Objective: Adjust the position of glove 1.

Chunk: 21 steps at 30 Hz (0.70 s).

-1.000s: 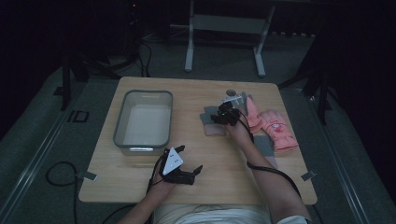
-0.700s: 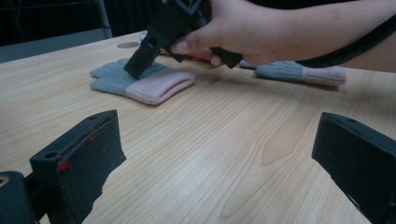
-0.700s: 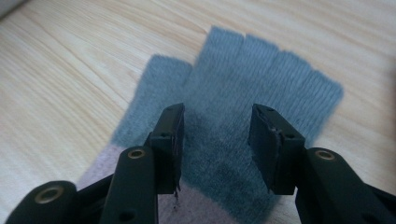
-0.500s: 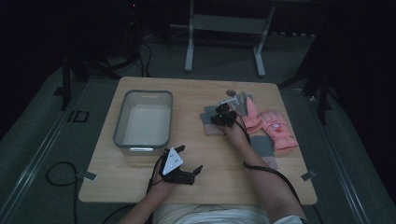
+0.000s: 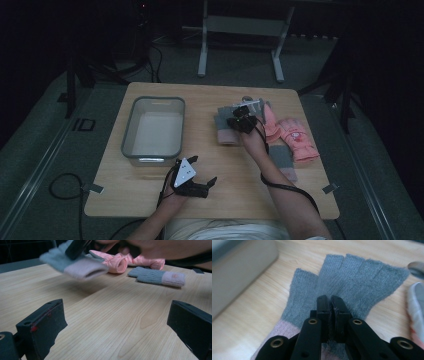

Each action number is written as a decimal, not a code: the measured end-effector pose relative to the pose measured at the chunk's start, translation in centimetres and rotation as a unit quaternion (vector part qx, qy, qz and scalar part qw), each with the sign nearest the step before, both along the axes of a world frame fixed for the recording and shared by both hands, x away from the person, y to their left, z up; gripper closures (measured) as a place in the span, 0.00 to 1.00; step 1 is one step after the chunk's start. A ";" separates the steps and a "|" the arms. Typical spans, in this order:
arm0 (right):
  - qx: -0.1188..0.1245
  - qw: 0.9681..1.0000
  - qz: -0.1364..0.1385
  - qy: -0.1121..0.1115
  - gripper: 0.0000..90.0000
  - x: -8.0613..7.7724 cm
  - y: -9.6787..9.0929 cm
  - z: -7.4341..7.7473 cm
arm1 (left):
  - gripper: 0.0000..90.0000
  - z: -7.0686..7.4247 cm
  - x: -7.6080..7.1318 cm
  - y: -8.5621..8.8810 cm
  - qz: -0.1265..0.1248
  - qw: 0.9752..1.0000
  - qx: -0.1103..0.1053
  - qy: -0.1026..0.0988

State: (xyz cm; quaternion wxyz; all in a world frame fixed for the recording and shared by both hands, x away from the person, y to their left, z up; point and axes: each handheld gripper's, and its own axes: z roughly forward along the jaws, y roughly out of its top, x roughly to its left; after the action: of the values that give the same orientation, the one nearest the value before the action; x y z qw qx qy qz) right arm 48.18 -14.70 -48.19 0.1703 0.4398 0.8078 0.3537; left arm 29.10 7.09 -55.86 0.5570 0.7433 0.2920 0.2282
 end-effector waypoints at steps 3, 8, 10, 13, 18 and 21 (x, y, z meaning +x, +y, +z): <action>-0.005 1.000 -0.003 -0.016 0.96 -1.9 -0.2 1.5 | 0.01 0.0 0.0 0.0 0.000 1.000 0.002 0.000; 0.004 0.999 -0.011 -0.035 0.96 -5.0 -0.9 3.7 | 0.01 0.0 0.0 0.0 0.001 1.000 -0.001 0.002; 0.022 0.999 -0.014 -0.034 0.96 -6.2 -1.3 4.3 | 0.01 0.0 0.0 0.0 0.002 1.000 0.001 0.001; 0.026 0.999 -0.014 -0.040 0.96 -8.1 -1.6 4.6 | 0.01 0.0 0.0 0.0 0.002 1.000 0.002 0.000; 0.031 0.999 -0.018 -0.028 0.96 -10.9 -2.1 3.5 | 0.01 0.0 0.0 0.0 0.004 1.000 0.002 0.002; 0.023 0.999 -0.018 -0.016 0.96 -12.2 -2.0 2.2 | 0.01 0.0 0.0 0.0 0.004 1.000 0.002 0.001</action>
State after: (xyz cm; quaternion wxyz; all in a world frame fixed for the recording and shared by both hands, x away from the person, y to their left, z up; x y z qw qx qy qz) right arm 35.95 -16.74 -45.98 0.1791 0.4521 0.7887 0.3762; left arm 29.09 7.05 -55.86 0.5543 0.7435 0.2947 0.2303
